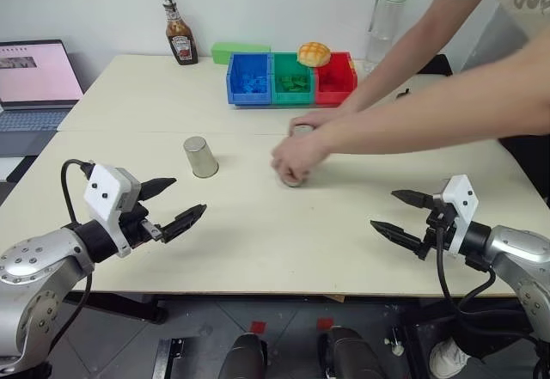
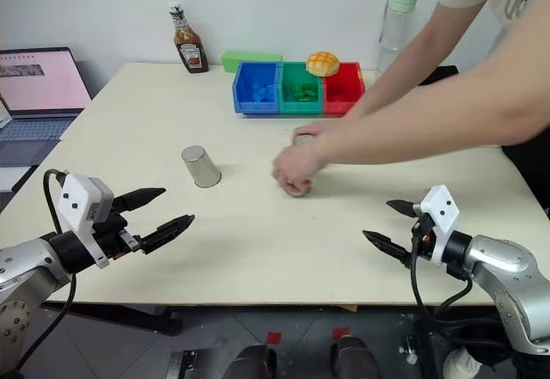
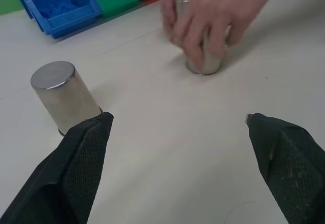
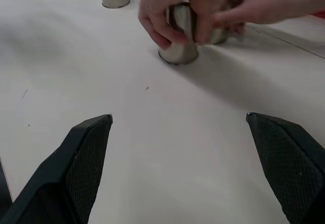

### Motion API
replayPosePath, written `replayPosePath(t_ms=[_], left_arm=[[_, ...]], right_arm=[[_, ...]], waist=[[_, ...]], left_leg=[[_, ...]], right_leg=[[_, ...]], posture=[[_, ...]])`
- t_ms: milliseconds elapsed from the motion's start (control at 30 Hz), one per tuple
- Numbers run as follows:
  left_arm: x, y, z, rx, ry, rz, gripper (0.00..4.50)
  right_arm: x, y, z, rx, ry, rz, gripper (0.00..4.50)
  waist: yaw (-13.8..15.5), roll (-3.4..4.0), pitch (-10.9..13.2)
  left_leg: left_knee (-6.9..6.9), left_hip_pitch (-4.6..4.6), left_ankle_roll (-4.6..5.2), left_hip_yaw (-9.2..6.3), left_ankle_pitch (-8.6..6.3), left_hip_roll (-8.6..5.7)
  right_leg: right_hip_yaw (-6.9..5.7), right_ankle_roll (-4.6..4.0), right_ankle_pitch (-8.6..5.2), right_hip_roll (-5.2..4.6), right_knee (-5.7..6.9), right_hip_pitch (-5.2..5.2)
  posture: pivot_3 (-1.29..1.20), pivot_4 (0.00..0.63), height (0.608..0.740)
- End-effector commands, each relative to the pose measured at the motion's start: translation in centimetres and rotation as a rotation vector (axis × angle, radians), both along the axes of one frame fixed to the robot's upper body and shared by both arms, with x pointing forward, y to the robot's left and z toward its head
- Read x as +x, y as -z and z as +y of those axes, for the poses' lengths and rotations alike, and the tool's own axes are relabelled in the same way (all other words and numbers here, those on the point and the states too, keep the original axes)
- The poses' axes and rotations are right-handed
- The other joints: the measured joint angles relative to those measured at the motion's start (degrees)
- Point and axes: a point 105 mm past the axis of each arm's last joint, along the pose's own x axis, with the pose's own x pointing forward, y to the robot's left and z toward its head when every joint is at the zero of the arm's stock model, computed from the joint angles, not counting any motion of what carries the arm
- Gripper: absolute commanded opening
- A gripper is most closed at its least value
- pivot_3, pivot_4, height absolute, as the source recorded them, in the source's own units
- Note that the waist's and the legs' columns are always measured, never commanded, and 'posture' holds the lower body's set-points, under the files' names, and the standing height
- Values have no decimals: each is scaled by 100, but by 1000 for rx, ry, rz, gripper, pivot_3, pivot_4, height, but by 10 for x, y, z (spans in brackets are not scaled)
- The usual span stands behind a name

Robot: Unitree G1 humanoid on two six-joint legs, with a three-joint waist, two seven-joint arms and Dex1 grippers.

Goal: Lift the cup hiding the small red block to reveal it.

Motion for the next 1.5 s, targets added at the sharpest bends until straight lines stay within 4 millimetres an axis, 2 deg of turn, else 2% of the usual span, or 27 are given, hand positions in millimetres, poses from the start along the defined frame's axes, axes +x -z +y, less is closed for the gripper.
replayPosePath(t_ms=[33,300,467,600,833,1133,1300,1500], left_arm=[[0,-7,-4,11,21,-27,4500],[-2,-6,-3,-10,17,-8,4500],[-7,6,8,76,-21,40,4500],[-5,1,17,105,-57,10,4500],[-8,6,23,159,-51,16,4500],[-6,-1,22,150,-66,-7,4500],[-6,-6,16,132,-51,-11,4500],[-7,-13,7,88,-1,15,4500]], right_arm=[[-2,-11,4,-10,-22,-45,4490],[0,-12,1,-4,-5,-52,4490],[0,-15,4,8,-12,-58,4490],[2,-18,8,31,-15,-61,4490],[2,-20,6,20,-20,-60,4490],[6,-24,10,46,-40,-66,4490],[16,-29,35,91,-102,-91,4490],[54,-36,82,167,-79,-146,4490]], waist=[[0,0,0],[0,0,0],[-6,0,0],[-2,0,0],[-2,-1,0],[-2,0,1],[-24,-2,1],[-22,1,3]], left_leg=[[0,0,0,0,0,0],[0,0,0,0,0,0],[-1,0,0,2,0,1],[-1,1,0,-1,0,1],[-4,-1,0,4,0,1],[-2,-1,0,3,0,4],[-3,1,0,4,0,4],[-5,8,0,2,0,9]], right_leg=[[0,0,0,0,0,0],[0,0,0,0,0,0],[2,0,0,0,0,-1],[0,-1,0,0,0,0],[2,-1,-1,-1,-5,-1],[1,-1,0,-1,-5,-2],[2,-1,0,-1,-4,-2],[0,-7,2,0,2,-3]], posture=[[0,150,740],[0,150,740],[0,150,740],[0,150,740],[0,150,740],[0,150,740],[0,150,740],[0,150,740]])
